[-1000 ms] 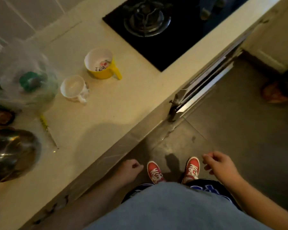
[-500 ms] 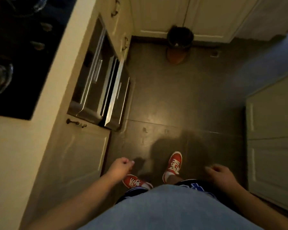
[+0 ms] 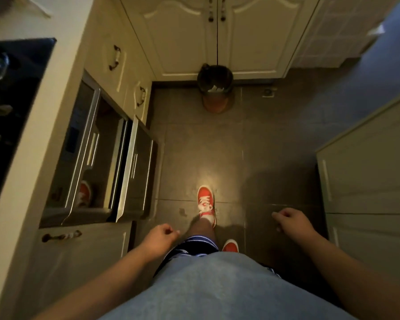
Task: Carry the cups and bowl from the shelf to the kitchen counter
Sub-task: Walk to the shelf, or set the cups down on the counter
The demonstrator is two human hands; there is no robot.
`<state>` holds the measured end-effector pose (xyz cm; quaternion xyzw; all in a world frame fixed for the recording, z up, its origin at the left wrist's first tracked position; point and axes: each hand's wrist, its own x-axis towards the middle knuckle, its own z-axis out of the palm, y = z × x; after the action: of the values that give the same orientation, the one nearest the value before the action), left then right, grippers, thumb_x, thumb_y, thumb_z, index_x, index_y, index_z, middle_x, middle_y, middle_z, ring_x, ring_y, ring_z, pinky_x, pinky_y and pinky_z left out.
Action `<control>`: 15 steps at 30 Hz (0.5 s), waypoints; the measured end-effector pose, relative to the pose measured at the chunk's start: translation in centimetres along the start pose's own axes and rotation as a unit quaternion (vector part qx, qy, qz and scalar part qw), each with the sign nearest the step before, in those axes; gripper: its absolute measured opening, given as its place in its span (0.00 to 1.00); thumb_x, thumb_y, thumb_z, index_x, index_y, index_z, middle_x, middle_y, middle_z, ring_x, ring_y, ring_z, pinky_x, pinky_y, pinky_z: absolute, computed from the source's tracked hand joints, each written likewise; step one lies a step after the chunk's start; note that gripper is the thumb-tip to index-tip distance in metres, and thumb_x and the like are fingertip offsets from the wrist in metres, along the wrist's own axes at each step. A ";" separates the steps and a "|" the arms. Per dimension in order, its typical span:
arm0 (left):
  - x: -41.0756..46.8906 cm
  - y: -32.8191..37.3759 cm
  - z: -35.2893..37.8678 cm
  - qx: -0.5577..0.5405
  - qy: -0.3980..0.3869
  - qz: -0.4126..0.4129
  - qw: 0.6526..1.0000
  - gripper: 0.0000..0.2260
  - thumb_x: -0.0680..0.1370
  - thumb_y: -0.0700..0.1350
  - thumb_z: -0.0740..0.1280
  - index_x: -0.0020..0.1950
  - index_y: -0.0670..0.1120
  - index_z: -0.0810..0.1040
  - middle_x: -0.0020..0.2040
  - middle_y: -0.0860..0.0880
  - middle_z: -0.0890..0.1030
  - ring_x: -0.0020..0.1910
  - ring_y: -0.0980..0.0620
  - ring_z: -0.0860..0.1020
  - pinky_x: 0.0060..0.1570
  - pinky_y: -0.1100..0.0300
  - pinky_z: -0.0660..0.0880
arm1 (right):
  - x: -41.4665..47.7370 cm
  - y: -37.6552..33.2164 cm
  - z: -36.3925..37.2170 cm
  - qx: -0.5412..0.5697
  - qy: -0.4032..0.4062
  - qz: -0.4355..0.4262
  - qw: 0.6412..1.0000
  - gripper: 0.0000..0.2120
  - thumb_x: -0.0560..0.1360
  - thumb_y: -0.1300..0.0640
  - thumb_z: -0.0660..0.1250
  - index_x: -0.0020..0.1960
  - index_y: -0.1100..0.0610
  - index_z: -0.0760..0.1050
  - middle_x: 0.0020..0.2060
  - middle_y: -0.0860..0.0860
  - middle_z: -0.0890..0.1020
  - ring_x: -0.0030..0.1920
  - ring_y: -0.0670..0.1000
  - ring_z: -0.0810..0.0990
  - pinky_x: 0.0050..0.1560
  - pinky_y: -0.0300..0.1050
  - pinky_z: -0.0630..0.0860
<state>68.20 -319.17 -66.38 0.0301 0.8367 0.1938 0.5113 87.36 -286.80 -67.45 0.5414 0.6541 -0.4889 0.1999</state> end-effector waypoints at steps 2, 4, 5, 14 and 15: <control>1.9 1.1 -1.5 0.012 -0.004 -0.009 1.000 0.10 0.80 0.50 0.65 0.51 0.45 0.80 0.46 0.45 0.83 0.47 0.48 0.82 0.51 0.51 0.78 | 2.3 -2.8 -1.1 0.013 -0.003 -0.006 1.000 0.09 0.77 0.52 0.66 0.42 0.57 0.78 0.35 0.56 0.81 0.37 0.53 0.80 0.35 0.44 0.73; 4.2 2.7 -3.2 0.014 -0.007 -0.011 1.000 0.08 0.81 0.50 0.65 0.53 0.46 0.79 0.46 0.47 0.82 0.47 0.50 0.81 0.50 0.54 0.78 | 4.7 -5.5 -2.1 0.022 0.002 -0.009 1.000 0.10 0.77 0.52 0.66 0.41 0.57 0.78 0.34 0.56 0.81 0.37 0.54 0.80 0.38 0.45 0.75; 5.5 3.6 -4.1 0.014 -0.008 -0.013 1.000 0.08 0.81 0.49 0.65 0.53 0.46 0.79 0.46 0.47 0.82 0.47 0.50 0.81 0.49 0.54 0.78 | 5.8 -6.7 -2.6 0.023 0.004 -0.010 1.000 0.11 0.76 0.51 0.66 0.41 0.58 0.78 0.34 0.57 0.81 0.37 0.54 0.80 0.39 0.46 0.76; 16.7 18.8 -14.4 0.080 -0.013 0.023 0.996 0.09 0.80 0.50 0.66 0.45 0.46 0.80 0.42 0.43 0.84 0.42 0.45 0.83 0.46 0.51 0.79 | 11.3 -11.9 -9.4 0.091 0.050 0.062 0.993 0.10 0.77 0.54 0.67 0.41 0.59 0.78 0.37 0.57 0.82 0.37 0.55 0.81 0.33 0.45 0.75; 17.7 21.2 -15.0 0.094 -0.018 0.035 0.995 0.09 0.80 0.50 0.66 0.44 0.47 0.80 0.41 0.43 0.83 0.41 0.47 0.82 0.45 0.52 0.79 | 11.6 -11.8 -10.2 0.098 0.055 0.073 0.991 0.10 0.77 0.54 0.67 0.41 0.59 0.78 0.37 0.58 0.82 0.37 0.55 0.81 0.32 0.44 0.74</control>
<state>43.64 -299.60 -67.73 0.1109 0.8404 0.1314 0.5140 75.61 -271.33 -67.12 0.6310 0.5719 -0.5038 0.1447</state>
